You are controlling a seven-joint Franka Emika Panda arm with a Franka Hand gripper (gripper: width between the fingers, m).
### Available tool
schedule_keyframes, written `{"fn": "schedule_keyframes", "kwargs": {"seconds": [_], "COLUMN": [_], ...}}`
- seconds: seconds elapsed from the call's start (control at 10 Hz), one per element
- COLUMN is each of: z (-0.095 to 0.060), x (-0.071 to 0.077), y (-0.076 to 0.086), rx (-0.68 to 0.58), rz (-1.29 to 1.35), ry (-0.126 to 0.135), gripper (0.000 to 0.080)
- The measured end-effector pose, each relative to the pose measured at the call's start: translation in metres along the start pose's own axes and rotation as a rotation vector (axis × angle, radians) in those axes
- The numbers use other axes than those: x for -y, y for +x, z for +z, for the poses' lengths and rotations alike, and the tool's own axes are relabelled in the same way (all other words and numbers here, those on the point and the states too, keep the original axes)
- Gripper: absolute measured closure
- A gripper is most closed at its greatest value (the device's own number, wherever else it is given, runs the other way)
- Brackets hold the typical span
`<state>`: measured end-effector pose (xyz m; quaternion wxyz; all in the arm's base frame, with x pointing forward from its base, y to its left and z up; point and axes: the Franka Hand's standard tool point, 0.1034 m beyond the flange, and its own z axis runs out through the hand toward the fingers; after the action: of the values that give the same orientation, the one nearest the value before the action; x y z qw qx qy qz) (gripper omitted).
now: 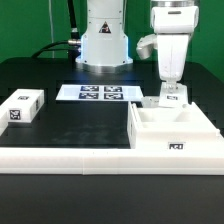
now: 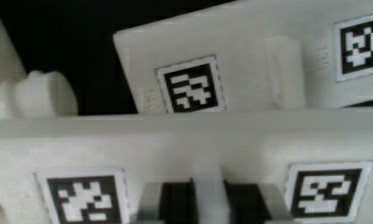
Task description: Assemble cabinet
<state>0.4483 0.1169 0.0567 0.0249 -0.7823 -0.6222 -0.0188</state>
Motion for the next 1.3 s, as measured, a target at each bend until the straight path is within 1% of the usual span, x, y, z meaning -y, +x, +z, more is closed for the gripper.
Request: {"fn": "schedule_keyframes", "kwargs": {"seconds": [0.2, 0.4, 0.6, 1.3], "z": [-0.0005, -0.0015, -0.0009, -0.0025], "x": [-0.0009, -0.0017, -0.0010, -0.0008], "y": [0.0018, 0.0018, 0.0009, 0.0024], "rx": [-0.001, 0.016, 0.017, 0.016], "rz": [-0.059, -0.077, -0.075, -0.072], "ry": [-0.006, 0.009, 0.011, 0.007], "gripper": [0.0729, 0.0729, 0.0729, 0.0729]}}
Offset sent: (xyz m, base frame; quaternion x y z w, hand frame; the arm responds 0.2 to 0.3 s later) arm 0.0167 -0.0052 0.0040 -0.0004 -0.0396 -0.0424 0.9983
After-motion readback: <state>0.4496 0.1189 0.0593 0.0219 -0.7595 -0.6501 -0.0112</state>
